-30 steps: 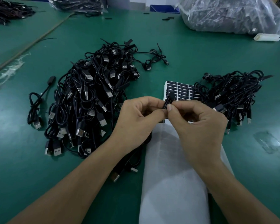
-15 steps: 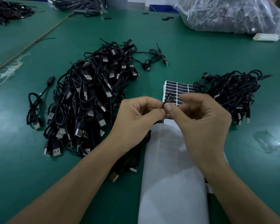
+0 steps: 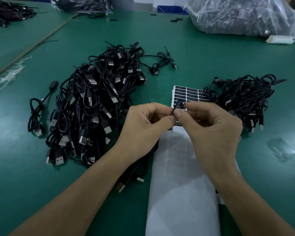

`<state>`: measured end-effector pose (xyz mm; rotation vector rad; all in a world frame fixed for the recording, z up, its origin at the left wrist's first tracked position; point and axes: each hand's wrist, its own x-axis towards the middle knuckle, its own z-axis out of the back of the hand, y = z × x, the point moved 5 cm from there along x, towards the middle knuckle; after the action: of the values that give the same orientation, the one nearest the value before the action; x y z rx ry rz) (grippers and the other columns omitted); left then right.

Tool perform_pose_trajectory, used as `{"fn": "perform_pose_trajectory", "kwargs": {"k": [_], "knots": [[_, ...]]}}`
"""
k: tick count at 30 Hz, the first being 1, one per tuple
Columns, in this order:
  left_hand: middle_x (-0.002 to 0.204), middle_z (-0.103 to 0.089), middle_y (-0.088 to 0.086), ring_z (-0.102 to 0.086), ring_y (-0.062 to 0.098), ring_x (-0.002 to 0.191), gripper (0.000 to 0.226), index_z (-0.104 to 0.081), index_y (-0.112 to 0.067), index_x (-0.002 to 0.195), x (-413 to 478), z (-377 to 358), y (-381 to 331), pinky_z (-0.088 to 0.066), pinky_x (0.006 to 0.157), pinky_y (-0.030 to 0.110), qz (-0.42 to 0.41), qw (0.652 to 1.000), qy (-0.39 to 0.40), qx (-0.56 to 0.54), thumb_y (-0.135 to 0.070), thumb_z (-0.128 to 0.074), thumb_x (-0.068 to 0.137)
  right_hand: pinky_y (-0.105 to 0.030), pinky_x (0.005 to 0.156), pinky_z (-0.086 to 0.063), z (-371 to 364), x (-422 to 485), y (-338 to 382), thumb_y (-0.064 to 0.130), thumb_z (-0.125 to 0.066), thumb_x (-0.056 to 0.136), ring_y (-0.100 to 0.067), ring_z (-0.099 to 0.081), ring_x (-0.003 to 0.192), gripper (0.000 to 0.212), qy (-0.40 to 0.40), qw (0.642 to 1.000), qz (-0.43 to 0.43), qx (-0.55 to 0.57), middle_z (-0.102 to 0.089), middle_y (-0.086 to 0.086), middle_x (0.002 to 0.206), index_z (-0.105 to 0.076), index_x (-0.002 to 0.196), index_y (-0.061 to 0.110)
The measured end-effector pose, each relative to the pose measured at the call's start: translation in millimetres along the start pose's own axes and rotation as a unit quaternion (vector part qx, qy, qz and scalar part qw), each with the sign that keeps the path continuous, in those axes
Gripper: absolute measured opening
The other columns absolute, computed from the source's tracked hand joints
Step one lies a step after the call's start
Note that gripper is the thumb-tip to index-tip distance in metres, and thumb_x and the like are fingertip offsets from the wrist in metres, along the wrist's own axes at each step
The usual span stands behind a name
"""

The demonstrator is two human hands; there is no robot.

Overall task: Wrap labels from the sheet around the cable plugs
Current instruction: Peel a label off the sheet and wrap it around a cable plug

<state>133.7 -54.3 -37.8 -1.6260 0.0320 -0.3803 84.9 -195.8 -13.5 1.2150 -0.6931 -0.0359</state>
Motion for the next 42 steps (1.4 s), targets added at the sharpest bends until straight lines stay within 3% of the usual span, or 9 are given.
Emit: {"fn": "perform_pose_trajectory", "kwargs": {"k": [4,8,12,15,19,23,28,42], "knots": [[0.08,-0.077,0.01,-0.071,0.04,0.082,0.008,-0.077,-0.016,0.086,-1,1,0,-0.059,0.082,0.052,-0.002,1.0,-0.003,0.017,-0.014,-0.072,0.079,-0.019,0.066,-0.054,0,-1,4,0.014,-0.081,0.082,-0.012,-0.071,0.073,0.022,0.001,0.999,0.032,-0.002,-0.073,0.014,0.079,-0.073,0.086,0.034],[0.081,-0.077,0.009,-0.073,0.03,0.077,0.009,-0.077,-0.015,0.086,-1,1,2,-0.059,0.079,0.045,0.001,1.0,0.001,0.018,-0.007,-0.075,0.083,-0.015,0.066,-0.05,0,0,5,0.011,-0.077,0.085,-0.009,-0.068,0.073,0.025,0.009,0.999,0.043,-0.006,-0.071,0.013,0.08,-0.071,0.085,0.035],[0.081,-0.077,0.007,-0.074,0.03,0.079,0.011,-0.076,-0.013,0.089,1,2,3,-0.062,0.076,0.037,-0.007,1.0,0.003,0.027,-0.002,-0.074,0.088,-0.016,0.067,-0.05,-6,-1,7,0.01,-0.071,0.087,-0.009,-0.064,0.076,0.024,0.04,0.997,0.061,-0.004,-0.066,0.013,0.085,-0.067,0.085,0.033],[0.081,-0.077,0.004,-0.073,0.017,0.074,0.01,-0.076,-0.014,0.087,1,2,1,-0.06,0.071,0.024,-0.008,1.0,0.002,0.009,-0.005,-0.073,0.087,-0.024,0.069,-0.052,-10,-4,12,0.009,-0.07,0.087,-0.012,-0.063,0.08,0.017,0.073,0.992,0.105,-0.008,-0.064,0.015,0.087,-0.068,0.087,0.026],[0.08,-0.077,-0.007,-0.071,0.006,0.075,0.02,-0.074,-0.019,0.091,1,3,0,-0.054,0.07,0.016,-0.012,1.0,0.006,0.006,0.0,-0.07,0.091,-0.028,0.07,-0.054,-8,-3,13,0.017,-0.068,0.089,-0.011,-0.065,0.079,0.019,0.072,0.992,0.098,0.036,-0.067,0.014,0.084,-0.067,0.089,0.035],[0.091,-0.079,0.002,-0.073,0.015,0.083,0.014,-0.076,-0.012,0.101,1,3,1,-0.058,0.077,0.021,-0.011,1.0,0.002,0.009,-0.004,-0.071,0.091,-0.018,0.065,-0.051,-5,2,2,0.01,-0.072,0.089,-0.003,-0.063,0.068,0.019,0.049,0.993,0.005,0.11,-0.071,0.014,0.077,-0.071,0.087,0.029],[0.094,-0.079,-0.001,-0.072,0.009,0.086,0.017,-0.075,-0.015,0.102,2,3,2,-0.057,0.08,0.022,-0.011,1.0,0.011,0.013,-0.003,-0.071,0.091,-0.013,0.065,-0.051,-2,6,-3,0.002,-0.073,0.087,-0.001,-0.066,0.069,0.018,0.04,0.988,-0.053,0.141,-0.074,0.011,0.076,-0.072,0.088,0.019],[0.096,-0.079,-0.002,-0.074,0.012,0.09,0.019,-0.075,-0.017,0.103,2,1,4,-0.056,0.079,0.021,-0.014,0.999,0.036,0.0,-0.002,-0.069,0.092,-0.014,0.063,-0.049,-3,7,-6,-0.004,-0.071,0.086,-0.001,-0.06,0.065,0.027,0.056,0.99,-0.056,0.115,-0.069,0.013,0.071,-0.069,0.083,0.022]]}}
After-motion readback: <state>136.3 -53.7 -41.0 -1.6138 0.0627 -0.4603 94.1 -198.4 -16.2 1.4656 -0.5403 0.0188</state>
